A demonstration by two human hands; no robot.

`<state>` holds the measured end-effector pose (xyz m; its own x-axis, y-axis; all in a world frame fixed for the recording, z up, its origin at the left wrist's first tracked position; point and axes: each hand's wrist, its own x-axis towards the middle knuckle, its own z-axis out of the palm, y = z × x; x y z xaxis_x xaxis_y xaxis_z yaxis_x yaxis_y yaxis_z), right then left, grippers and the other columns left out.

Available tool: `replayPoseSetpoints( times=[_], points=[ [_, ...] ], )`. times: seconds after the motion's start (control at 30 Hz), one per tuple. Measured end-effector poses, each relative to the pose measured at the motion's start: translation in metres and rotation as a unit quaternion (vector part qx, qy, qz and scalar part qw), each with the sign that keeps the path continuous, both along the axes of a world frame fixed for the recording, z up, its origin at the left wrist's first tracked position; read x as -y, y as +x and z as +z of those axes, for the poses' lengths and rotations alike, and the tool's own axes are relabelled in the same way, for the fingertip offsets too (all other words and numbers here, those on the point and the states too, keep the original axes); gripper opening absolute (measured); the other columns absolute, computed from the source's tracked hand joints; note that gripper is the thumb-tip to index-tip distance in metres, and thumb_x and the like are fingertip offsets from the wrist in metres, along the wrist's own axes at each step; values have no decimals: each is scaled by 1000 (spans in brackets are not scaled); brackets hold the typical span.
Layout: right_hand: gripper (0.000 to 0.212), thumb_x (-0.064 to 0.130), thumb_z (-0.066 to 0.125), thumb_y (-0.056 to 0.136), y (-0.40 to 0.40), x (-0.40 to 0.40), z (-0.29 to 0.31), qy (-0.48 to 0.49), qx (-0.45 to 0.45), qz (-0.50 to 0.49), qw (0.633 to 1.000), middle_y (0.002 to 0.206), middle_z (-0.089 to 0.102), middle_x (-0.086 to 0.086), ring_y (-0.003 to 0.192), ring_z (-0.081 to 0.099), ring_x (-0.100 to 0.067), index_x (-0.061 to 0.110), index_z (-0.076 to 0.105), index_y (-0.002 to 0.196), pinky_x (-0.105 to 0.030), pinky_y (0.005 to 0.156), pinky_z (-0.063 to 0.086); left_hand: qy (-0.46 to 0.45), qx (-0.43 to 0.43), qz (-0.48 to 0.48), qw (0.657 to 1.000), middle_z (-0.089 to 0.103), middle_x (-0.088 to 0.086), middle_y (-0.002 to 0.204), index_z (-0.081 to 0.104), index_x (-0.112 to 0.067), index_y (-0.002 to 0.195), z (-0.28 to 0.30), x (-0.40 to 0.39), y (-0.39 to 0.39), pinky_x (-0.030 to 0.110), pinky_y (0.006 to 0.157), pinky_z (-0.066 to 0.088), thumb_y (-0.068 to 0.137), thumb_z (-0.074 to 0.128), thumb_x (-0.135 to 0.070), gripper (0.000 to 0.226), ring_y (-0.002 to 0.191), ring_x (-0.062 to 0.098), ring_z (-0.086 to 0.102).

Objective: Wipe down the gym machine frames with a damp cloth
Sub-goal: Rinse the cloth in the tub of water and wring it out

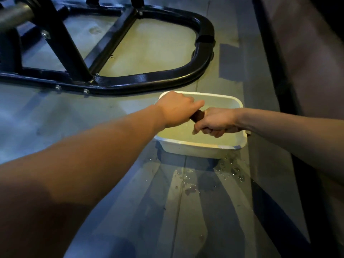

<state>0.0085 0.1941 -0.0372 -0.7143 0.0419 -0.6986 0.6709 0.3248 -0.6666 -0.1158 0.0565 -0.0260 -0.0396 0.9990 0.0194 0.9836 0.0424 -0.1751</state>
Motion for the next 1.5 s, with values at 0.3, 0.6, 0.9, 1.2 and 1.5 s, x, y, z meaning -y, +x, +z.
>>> replayPoseSetpoints(
  times=[0.3,0.6,0.9,1.2,1.5],
  points=[
    [51,31,84,86,0,-23,-3,236,-117,55,963,105,67,-2,90,65,-15,17,60,129,-23,70,54,53,147,63,986,62,0,112,46,-29,141,-21,6,14,35,73,48,103,56,-36,40,95,23,63],
    [91,52,76,85,16,-39,-3,572,-433,207,665,166,31,-10,152,25,-39,17,35,158,-56,120,34,-106,875,265,390,61,8,91,52,-7,127,14,10,-3,13,35,33,102,58,-31,35,55,10,51],
    [29,30,75,91,-7,-15,12,502,-401,201,740,93,68,-4,81,67,-29,15,61,112,-32,65,46,-182,755,287,561,53,3,69,54,-8,92,25,7,14,16,39,37,96,67,-13,14,53,10,48],
    [18,32,67,91,-34,14,11,424,-124,52,896,76,65,-4,67,62,-20,17,69,83,-31,53,45,-17,153,206,966,59,1,95,49,-23,130,-2,1,4,35,71,42,99,58,-22,32,85,20,53],
    [24,21,75,91,-9,12,11,47,-21,-127,991,52,53,1,43,44,-13,12,60,76,-26,44,34,-93,8,0,996,52,-2,90,37,-23,129,21,-23,-16,36,67,40,104,55,-33,33,78,21,51]
  ],
)
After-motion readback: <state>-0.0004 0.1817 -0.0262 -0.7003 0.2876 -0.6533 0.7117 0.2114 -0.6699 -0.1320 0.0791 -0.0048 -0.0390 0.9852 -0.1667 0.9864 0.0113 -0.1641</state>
